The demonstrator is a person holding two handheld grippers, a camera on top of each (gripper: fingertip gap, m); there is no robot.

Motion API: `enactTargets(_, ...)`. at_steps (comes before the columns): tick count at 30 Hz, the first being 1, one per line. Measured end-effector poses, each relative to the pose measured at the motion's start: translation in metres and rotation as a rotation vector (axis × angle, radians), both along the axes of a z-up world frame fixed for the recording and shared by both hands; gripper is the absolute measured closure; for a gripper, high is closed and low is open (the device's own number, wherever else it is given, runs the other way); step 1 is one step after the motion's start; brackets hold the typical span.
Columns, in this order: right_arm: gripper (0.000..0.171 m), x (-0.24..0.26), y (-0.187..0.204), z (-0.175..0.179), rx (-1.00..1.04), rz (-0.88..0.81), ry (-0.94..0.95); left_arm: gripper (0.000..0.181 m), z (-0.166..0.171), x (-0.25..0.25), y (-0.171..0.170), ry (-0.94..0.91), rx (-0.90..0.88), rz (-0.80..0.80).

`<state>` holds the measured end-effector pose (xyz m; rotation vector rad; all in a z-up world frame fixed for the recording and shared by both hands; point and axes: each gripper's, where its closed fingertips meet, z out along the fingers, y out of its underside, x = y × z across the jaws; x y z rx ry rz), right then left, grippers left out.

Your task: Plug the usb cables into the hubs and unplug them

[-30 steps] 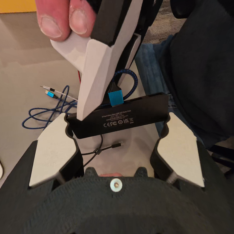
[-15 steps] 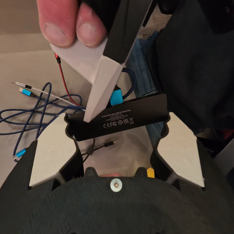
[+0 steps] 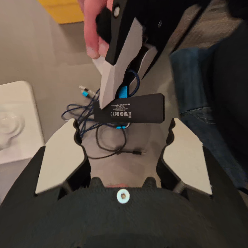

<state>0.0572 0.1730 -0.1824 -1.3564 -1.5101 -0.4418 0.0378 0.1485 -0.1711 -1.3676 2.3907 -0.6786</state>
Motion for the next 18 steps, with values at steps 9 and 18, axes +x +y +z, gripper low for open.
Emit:
enactTargets(9,0.163,-0.002,-0.002,0.009,-0.059,-0.004,0.112,0.122,-0.002,0.011,0.011,-0.232,0.515,0.023)
enactTargets(18,0.163,-0.003,-0.003,0.013,-0.083,-0.020,0.142,0.160,-0.001,0.016,0.021,-0.227,0.688,0.047)
